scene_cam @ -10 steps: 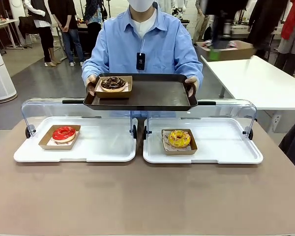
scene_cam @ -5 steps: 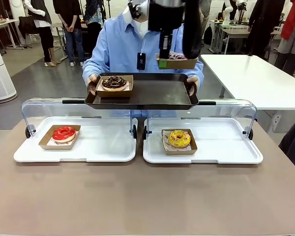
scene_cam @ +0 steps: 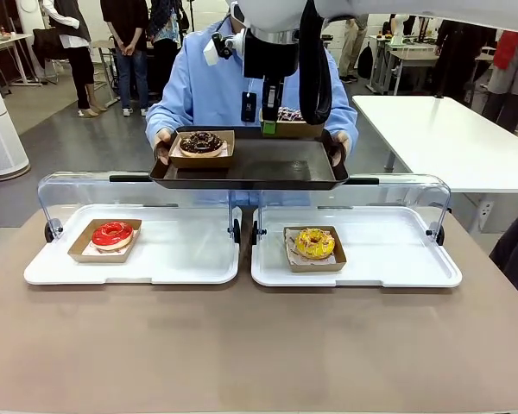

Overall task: Provide the desired donut to the person.
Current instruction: Place the picked Paper togo box onto the Handle tray extended by the person.

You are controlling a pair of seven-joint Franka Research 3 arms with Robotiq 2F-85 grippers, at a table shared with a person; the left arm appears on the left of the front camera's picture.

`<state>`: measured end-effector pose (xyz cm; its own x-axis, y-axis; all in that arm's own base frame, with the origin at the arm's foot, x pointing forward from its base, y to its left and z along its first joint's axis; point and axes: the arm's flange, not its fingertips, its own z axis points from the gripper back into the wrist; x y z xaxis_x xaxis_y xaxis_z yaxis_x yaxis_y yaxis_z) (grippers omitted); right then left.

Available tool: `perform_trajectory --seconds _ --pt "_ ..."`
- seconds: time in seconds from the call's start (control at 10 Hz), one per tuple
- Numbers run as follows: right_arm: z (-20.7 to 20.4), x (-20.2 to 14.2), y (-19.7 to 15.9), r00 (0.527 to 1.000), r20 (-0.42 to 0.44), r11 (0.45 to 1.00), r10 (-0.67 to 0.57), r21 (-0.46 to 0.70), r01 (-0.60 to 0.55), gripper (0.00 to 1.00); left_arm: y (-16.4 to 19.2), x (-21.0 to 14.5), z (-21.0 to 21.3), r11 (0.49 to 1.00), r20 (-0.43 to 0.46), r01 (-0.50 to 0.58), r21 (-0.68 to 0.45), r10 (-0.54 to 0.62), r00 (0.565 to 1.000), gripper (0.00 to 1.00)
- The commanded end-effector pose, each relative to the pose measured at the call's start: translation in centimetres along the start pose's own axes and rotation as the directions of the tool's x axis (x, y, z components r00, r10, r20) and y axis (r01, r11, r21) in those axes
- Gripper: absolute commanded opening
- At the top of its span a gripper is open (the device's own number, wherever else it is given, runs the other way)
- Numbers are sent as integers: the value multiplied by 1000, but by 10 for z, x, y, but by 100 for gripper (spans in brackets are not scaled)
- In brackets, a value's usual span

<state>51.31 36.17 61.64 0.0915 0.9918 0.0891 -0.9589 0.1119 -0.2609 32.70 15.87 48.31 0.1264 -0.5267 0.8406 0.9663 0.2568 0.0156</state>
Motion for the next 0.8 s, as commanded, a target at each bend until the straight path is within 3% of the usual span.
perform_trajectory --seconds 0.0,0.3,0.7 --pt "7 -1 2 1000 2 1000 3 -8 -3 2 0 1 1 1000 6 -13 11 13 1000 100" --pt "4 1 1 1000 4 1000 2 -5 -2 2 0 1 1 1000 6 -13 11 13 1000 100" --pt "-33 6 -5 998 55 998 2 63 -5 2 0 1 1 1000 6 -13 11 13 1000 100"
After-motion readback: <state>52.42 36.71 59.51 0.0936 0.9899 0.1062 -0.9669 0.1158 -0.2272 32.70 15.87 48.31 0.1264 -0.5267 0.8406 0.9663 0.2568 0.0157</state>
